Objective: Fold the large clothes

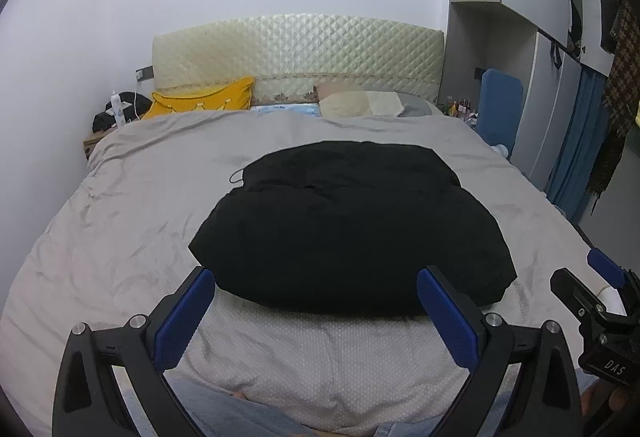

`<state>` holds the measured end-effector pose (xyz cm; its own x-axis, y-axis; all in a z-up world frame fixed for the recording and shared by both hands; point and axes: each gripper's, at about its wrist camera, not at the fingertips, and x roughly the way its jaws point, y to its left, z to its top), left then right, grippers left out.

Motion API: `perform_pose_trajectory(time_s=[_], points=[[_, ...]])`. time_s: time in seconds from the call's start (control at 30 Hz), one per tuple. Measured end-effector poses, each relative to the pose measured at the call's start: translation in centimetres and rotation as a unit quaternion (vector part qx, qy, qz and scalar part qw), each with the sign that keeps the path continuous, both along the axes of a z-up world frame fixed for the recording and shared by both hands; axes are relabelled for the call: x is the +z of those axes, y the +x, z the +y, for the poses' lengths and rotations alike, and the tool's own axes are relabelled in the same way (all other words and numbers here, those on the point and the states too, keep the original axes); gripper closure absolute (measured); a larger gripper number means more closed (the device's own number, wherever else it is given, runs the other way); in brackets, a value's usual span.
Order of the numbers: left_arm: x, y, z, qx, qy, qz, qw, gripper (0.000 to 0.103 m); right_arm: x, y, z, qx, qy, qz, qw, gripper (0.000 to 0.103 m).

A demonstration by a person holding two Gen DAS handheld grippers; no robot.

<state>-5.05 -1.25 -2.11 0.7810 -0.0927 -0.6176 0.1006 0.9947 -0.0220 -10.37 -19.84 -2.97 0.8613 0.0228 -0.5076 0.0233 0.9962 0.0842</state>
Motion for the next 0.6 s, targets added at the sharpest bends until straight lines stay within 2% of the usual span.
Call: perform_pose_trajectory(time_s=[0.6], points=[[-1.2, 1.0, 0.0, 0.0, 0.0, 0.018, 0.9998, 0.001, -1.3, 1.1, -0.2, -0.007, 0.005, 0.024, 1.0, 0.0]])
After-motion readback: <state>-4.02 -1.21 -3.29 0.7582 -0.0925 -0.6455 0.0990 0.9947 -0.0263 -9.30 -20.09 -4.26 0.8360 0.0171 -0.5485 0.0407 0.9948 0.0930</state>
